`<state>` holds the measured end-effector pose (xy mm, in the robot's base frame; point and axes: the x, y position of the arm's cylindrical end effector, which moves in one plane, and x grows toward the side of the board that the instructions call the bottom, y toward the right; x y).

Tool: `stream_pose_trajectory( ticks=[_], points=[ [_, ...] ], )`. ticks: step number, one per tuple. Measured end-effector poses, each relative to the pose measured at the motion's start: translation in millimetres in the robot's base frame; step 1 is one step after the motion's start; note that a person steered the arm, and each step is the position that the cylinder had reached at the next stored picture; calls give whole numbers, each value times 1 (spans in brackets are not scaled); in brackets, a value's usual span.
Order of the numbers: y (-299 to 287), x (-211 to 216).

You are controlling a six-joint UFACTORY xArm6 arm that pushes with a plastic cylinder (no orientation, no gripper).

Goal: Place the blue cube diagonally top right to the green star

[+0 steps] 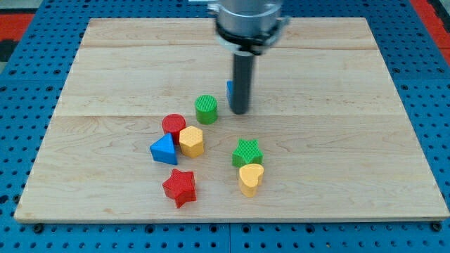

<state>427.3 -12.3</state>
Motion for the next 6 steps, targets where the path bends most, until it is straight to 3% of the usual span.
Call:
stream_pose_trajectory(
  ticks=[1,3,4,5,6],
  points=[
    [-38,-36],
    [-26,-2],
    [56,-19],
    [50,-34],
    [115,-46]
  ],
)
